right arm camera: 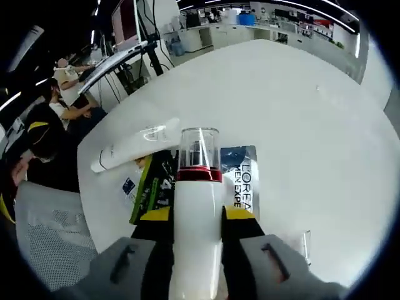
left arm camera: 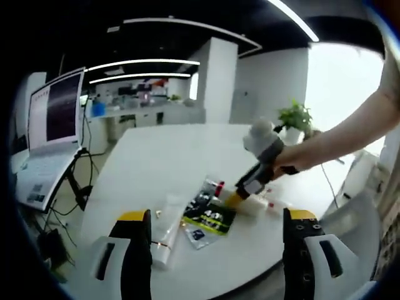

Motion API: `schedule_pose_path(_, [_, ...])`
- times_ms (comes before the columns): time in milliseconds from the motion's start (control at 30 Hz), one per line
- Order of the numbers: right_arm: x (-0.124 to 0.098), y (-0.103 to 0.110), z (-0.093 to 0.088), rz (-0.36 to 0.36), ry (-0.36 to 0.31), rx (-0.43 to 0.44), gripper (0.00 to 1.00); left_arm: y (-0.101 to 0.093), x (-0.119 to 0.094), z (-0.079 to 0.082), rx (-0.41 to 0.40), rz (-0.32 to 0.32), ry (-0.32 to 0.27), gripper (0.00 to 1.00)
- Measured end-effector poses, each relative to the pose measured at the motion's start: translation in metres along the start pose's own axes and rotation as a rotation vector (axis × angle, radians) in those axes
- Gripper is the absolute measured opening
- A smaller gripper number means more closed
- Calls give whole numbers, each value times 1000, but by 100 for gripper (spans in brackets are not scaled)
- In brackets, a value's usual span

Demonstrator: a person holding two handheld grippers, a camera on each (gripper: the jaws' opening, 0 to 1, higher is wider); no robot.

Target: Arrange the skincare products in the storage area until every visible bottle or jar stands upright without overlapping.

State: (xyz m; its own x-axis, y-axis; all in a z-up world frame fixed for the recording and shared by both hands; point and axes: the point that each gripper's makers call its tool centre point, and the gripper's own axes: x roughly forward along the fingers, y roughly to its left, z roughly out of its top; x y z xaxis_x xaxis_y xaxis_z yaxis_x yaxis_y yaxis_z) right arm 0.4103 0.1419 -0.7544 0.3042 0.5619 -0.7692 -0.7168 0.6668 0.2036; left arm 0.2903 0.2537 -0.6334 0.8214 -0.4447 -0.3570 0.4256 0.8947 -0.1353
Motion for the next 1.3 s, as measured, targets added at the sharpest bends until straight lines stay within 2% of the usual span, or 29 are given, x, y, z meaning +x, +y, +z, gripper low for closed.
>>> schedule_pose_path(100, [-16,7,9,31,-79,47,27,-1,1,1,-15,-14,5,83])
schedule_pose_path(200, [-34,19,17,93,-151,91,27,-4,5,6,-54,-32,-4,83])
schedule_pose_path(400, [-76,41,32,191,-291,137,27,-17,11,31,-108,-92,-44,80])
schedule_pose_path(467, [-94,56,39,274,-370,130,27,-26,15,39,-170,-142,-59,75])
schedule_pose_path(533, [-111,66,36,332,-399,190,27,-33,20,48,-218,-170,-77,76])
schedule_pose_path(567, [-122,72,36,372,-442,199,27,-36,22,53,-239,-185,-90,77])
schedule_pose_path(700, [-146,81,30,426,-510,230,27,-57,28,71,-332,-293,-115,74])
schedule_pose_path(800, [-167,86,28,477,-579,249,27,-73,35,75,-333,-366,-96,71])
schedule_pose_path(900, [-183,89,26,513,-613,268,27,-98,41,81,-338,-473,-67,70])
schedule_pose_path(967, [-192,91,26,519,-626,251,27,-107,43,85,-352,-518,-56,69])
schedule_pose_path(1033, [-199,92,25,530,-633,241,27,-115,47,93,-341,-541,-71,67])
schedule_pose_path(1133, [-208,94,25,541,-656,235,27,-132,50,101,-312,-604,-57,65])
schedule_pose_path(1300, [-225,93,29,576,-717,257,27,-146,55,112,-310,-651,-54,59])
